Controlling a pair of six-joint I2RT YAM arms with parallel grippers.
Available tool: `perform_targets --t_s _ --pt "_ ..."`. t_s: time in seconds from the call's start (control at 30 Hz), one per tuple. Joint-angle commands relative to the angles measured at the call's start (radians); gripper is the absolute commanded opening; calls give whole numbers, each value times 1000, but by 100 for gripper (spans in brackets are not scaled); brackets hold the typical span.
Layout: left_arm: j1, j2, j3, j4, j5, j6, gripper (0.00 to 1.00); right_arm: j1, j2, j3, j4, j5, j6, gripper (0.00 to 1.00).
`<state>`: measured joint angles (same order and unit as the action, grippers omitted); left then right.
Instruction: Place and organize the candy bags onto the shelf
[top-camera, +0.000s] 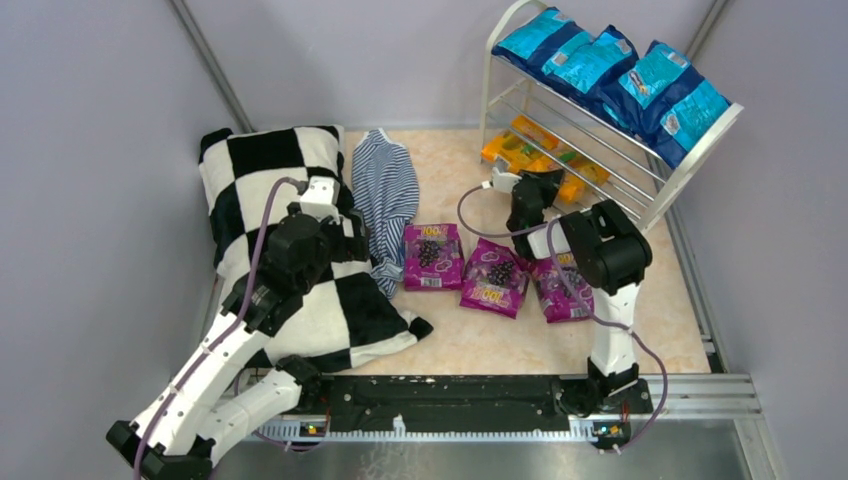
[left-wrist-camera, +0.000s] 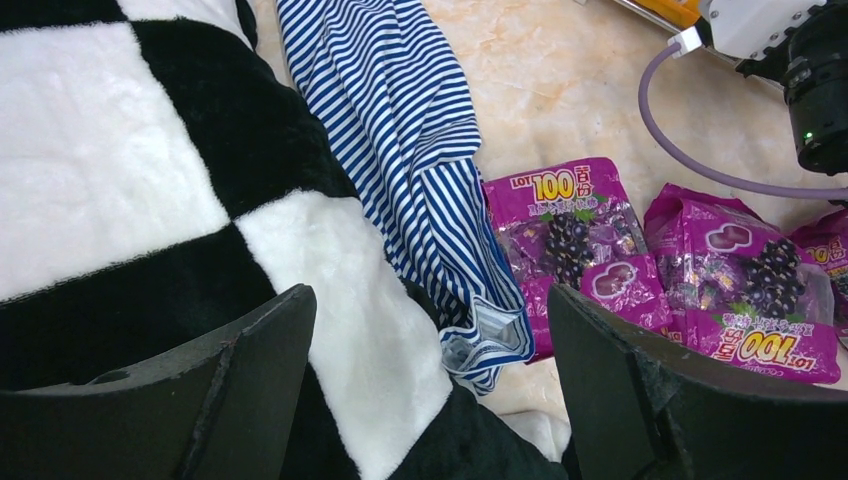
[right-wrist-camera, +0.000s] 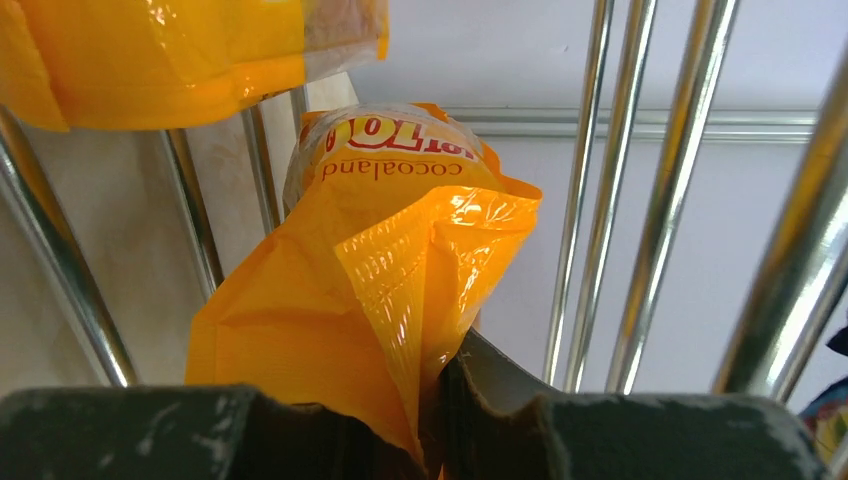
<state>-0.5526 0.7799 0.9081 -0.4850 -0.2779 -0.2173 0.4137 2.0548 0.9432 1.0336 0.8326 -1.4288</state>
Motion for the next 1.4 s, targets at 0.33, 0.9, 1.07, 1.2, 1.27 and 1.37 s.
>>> perform_targets --t_s 0.33,0.9,1.07,1.2,1.27,1.37 --pt "-3 49 -16 67 -3 10 92 -51 86 137 157 -109 42 0" --pt "20 85 -19 78 47 6 92 -52 -73 57 -233 -182 331 75" --pt "47 102 -19 79 85 -3 92 -30 -173 28 -359 -224 433 87" --pt "67 108 -20 79 102 -8 92 8 -250 48 -588 -291 546 88" --pt "77 110 -21 80 103 -10 92 39 -299 41 -666 -302 609 89" --pt "89 117 -21 79 100 -11 92 92 -384 30 -788 -355 733 92"
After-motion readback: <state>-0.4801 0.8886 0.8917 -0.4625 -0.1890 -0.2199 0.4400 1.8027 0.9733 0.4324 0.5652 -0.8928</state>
